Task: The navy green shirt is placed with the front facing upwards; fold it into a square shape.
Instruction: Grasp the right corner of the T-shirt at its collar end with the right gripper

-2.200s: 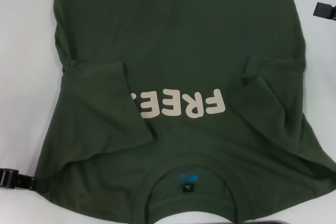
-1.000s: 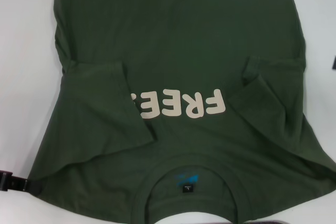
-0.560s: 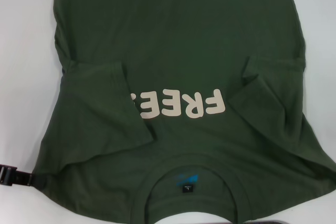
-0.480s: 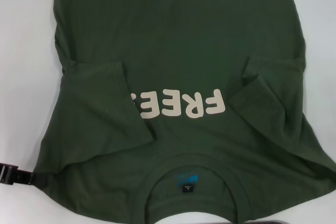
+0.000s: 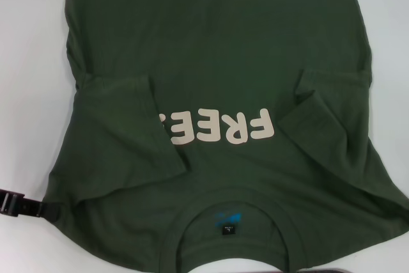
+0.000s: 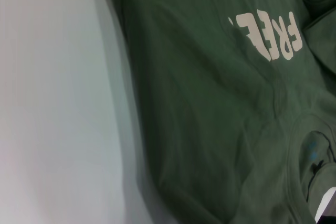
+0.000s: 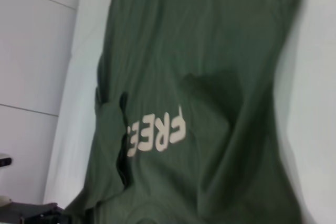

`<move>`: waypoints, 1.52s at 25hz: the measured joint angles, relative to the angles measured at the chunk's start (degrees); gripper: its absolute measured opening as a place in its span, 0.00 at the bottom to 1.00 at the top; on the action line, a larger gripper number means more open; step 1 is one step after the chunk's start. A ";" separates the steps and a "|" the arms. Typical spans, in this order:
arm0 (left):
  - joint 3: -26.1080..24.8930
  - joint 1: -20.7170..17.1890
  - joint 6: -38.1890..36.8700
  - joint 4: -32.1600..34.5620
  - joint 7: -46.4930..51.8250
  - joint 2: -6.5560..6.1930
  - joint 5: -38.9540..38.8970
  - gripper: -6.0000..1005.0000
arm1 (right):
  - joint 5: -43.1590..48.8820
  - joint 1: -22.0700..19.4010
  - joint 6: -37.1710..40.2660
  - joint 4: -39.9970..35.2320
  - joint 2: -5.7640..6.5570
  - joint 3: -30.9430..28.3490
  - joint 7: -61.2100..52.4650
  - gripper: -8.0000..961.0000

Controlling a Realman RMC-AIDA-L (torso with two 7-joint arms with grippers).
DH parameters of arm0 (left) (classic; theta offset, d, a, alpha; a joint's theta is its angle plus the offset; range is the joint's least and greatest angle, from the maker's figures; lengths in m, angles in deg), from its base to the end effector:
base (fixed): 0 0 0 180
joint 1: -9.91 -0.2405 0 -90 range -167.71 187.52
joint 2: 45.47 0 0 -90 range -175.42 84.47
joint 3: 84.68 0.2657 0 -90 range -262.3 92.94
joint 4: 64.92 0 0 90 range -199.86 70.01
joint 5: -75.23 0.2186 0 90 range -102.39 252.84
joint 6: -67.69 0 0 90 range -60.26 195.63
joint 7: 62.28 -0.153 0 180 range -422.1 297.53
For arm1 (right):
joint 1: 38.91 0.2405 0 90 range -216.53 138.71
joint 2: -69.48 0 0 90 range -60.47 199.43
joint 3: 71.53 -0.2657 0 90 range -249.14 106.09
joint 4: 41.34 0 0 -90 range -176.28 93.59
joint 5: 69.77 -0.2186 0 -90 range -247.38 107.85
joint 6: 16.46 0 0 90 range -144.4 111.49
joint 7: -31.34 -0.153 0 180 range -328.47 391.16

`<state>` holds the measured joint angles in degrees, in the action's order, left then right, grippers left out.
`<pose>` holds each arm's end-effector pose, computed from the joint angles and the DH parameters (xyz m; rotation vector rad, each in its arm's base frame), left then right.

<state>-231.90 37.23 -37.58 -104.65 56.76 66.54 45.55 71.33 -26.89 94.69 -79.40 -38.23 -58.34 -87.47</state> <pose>-0.3584 0.2637 0.0341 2.5069 1.7973 -0.0219 0.4102 0.1796 0.0926 -2.1102 2.0815 0.6057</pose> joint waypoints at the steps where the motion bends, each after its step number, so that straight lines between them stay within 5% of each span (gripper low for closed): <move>1: 0.00 0.12 0.01 0.00 -0.03 0.04 0.00 0.03 | 0.45 -0.15 0.02 -0.01 0.07 -0.04 -0.05 0.62; 38: 0.61 0.73 1.37 0.00 -1.37 0.42 -0.22 0.03 | 7.88 2.57 -4.88 3.35 -0.65 2.13 -0.33 0.62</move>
<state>-231.29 37.96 -36.22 -104.65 55.38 66.95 45.33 79.21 -24.32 89.81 -76.05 -38.88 -56.21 -87.81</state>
